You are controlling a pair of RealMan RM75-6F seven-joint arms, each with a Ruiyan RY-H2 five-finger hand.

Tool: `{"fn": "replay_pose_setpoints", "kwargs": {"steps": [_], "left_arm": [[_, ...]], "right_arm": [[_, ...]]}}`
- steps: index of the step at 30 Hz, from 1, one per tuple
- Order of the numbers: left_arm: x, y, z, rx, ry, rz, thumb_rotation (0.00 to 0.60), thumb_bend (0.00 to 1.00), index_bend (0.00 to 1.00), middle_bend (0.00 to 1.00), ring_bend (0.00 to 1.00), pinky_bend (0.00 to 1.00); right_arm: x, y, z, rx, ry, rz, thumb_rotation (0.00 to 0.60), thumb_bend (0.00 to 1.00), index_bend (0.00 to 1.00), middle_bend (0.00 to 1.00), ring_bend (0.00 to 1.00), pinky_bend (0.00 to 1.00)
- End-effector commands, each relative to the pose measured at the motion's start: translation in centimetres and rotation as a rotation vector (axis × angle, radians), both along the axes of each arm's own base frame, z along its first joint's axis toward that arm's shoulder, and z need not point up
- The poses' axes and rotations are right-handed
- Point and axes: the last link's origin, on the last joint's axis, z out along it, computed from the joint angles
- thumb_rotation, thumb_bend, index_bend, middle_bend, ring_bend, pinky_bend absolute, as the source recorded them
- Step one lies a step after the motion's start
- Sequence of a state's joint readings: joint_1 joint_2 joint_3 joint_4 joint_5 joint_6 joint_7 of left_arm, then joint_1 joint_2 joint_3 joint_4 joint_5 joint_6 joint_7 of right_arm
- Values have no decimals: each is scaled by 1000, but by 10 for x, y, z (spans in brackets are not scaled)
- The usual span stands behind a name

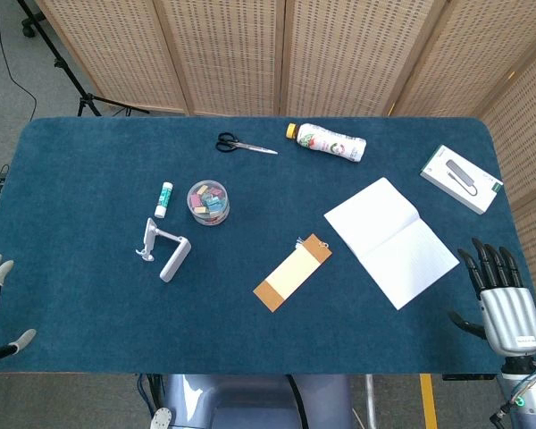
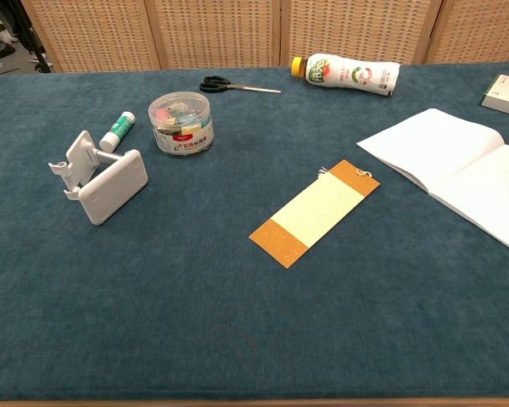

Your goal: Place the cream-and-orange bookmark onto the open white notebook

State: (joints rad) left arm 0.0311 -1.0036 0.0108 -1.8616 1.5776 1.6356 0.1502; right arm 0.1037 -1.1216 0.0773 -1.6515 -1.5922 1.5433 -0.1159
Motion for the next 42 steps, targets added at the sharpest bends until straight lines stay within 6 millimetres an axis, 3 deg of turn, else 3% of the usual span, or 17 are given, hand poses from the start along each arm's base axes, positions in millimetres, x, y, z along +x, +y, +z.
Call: {"fn": "replay_pose_setpoints", "kwargs": {"steps": [1,6,9,13,20,28,32,42], "left_arm": [[-2,1,-1,28,9,27,600,0,0,0,0,0],[-3,3,-1,1,-8,47,600,0,0,0,0,0],[-3,4,-1,-19,-18,47,600,0,0,0,0,0],[-3,8,-1,-10,-12,48,600,0,0,0,0,0],[-6,16,-2,-5,-13,75,600,0,0,0,0,0],[-8,19,-5,-15,-5,89,600,0,0,0,0,0],[-11,26,-8,-35,1,113,600,0,0,0,0,0],[-11,26,-8,-49,0,110,600,0,0,0,0,0]], "right_arm": [[-1,-1,0,15,-5,16,600,0,97,0,0,0],[-1,-5,-7,56,-12,26,600,0,120,0,0,0],[6,-20,-15,139,-37,66,600,0,137,0,0,0],[27,-51,-28,280,-58,142,600,0,242,0,0,0],[72,-105,-70,482,-16,288,600,1,319,0,0,0],[102,-140,-116,602,54,336,600,42,328,6,0,0],[115,-164,-153,608,97,305,600,62,330,13,0,0],[135,-174,-179,586,156,284,600,85,330,13,0,0]]}}
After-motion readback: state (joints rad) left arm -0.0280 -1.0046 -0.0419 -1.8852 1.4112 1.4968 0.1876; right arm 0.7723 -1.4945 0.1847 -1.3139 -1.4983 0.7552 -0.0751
